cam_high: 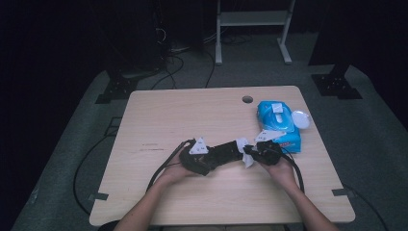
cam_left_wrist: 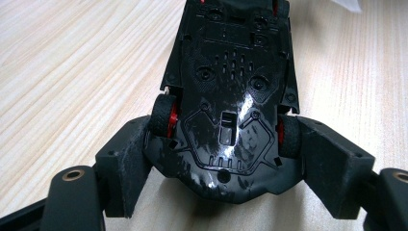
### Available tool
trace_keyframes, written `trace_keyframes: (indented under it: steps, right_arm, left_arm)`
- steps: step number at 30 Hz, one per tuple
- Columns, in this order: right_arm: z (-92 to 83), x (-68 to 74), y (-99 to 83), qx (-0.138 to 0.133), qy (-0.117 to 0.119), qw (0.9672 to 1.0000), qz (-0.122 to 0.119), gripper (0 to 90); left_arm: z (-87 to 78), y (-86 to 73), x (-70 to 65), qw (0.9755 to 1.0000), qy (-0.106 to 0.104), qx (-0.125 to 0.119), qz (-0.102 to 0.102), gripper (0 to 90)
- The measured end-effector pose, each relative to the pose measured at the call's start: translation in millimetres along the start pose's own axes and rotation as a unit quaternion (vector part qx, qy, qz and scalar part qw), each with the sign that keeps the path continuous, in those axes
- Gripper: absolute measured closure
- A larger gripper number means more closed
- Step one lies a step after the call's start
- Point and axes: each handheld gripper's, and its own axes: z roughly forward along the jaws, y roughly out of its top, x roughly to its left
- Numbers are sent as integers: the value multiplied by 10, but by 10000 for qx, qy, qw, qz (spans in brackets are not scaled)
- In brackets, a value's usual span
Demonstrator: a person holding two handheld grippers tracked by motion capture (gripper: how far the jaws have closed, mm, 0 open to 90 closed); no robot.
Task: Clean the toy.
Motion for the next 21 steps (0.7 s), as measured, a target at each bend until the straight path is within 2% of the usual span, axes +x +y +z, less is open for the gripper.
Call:
trace_keyframes:
  steps: [3,7,8,14,19,21]
  right_arm:
    - [7,31,15,8,-13,10000,-83,829]
    - [76,23,108,-47,-31,10000,-49,829]
    - [93,32,123,-58,38,10000,-12,829]
    - [303,261,259,-58,362,9991,-207,829]
    - [500,513,382,-16,804,9958,-444,829]
    - [543,574,412,10,888,9947,-512,829]
  left_arm:
    - [0,5,-5,10000,13,21,13,238]
    - [2,4,-3,10000,6,1,-12,238]
    - [3,4,0,10000,4,-1,-8,238]
    - [17,18,-10,10000,0,-7,-22,238]
    - [12,17,-17,10000,23,20,-1,238]
    - [8,13,-15,10000,35,27,7,238]
